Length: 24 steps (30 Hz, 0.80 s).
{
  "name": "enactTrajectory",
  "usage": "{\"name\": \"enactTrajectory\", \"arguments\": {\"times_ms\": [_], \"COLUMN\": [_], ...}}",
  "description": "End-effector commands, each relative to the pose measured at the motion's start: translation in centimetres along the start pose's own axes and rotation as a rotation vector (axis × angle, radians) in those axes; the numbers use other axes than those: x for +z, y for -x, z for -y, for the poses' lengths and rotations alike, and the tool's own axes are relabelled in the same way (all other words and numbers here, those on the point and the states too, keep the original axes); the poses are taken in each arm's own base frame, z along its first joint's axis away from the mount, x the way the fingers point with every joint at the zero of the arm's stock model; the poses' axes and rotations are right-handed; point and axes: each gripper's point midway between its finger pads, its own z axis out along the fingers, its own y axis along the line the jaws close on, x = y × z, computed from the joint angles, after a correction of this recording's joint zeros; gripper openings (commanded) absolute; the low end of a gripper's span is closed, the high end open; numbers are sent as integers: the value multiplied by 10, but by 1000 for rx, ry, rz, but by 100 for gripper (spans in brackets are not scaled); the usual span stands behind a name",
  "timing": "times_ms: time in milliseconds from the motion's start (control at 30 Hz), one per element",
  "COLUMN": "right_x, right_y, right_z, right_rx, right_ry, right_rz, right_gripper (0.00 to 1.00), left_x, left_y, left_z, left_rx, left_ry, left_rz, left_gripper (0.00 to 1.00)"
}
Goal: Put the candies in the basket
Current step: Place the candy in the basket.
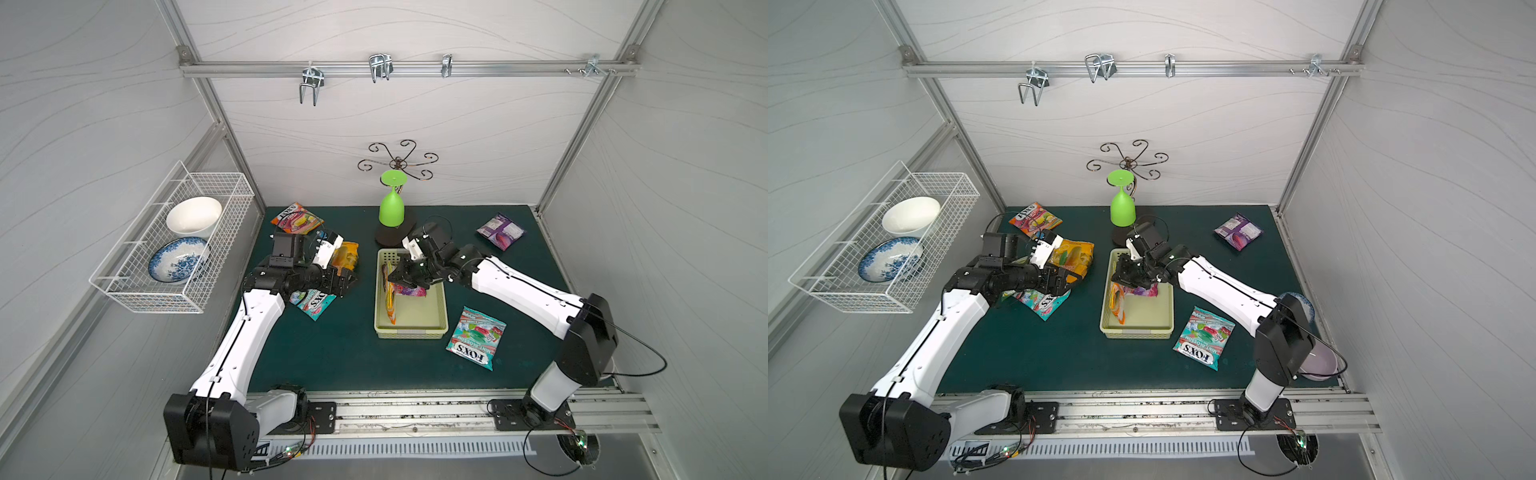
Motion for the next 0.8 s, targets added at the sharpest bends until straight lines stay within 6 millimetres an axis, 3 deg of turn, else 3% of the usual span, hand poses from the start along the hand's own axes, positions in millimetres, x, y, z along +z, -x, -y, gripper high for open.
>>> {"name": "enactTrajectory", "arguments": {"times_ms": [0, 167, 400, 500, 600, 767], "right_x": [8, 13, 10, 11, 10, 8], "right_y": [0, 0, 1, 0, 3, -2], "right_z": [-10, -4, -24, -23, -11, 41], "right_rx": [-1, 23, 23, 27, 44, 88], "right_ry": [54, 58, 115, 126, 110, 27], "right_rz": [-9, -18, -29, -41, -33, -27], "right_gripper": [0, 0, 0, 0, 0, 0], "left_x": [-4, -4, -5, -3, -5, -2], "left_y": [11, 12, 13, 9, 13, 10], "left_z": [2, 2, 2, 1, 1, 0], "left_rx": [31, 34, 31, 29, 28, 25], "left_ry": [-2, -2, -4, -3, -1, -5], "left_rz": [41, 48, 49, 40, 45, 39], "left_gripper": [93, 93, 93, 93, 93, 93]}}
